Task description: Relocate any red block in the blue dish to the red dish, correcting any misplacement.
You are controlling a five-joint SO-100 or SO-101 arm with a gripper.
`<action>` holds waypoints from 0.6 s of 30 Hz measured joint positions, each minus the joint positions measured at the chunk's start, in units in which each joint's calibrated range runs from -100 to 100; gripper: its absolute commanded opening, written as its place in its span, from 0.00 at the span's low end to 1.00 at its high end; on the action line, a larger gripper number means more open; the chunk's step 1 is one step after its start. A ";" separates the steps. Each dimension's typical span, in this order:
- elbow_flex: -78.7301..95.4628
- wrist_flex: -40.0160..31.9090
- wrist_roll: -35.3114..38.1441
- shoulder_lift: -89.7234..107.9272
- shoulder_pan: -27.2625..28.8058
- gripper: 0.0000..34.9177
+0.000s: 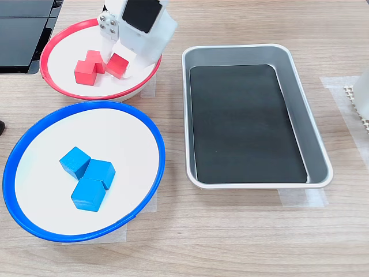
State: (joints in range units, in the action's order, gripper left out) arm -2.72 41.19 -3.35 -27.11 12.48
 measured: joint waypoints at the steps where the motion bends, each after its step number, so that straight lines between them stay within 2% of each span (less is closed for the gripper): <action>1: -0.09 0.00 0.05 -0.26 0.00 0.13; 3: -0.18 0.57 0.20 -0.34 0.00 0.29; 8: -0.73 1.71 0.39 -0.34 -0.35 0.45; 11: -1.27 1.88 0.39 -0.34 -0.88 0.45; 18: -2.27 4.00 0.88 -0.34 -0.88 0.36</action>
State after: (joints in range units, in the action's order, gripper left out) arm -4.99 45.19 -2.47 -27.45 11.59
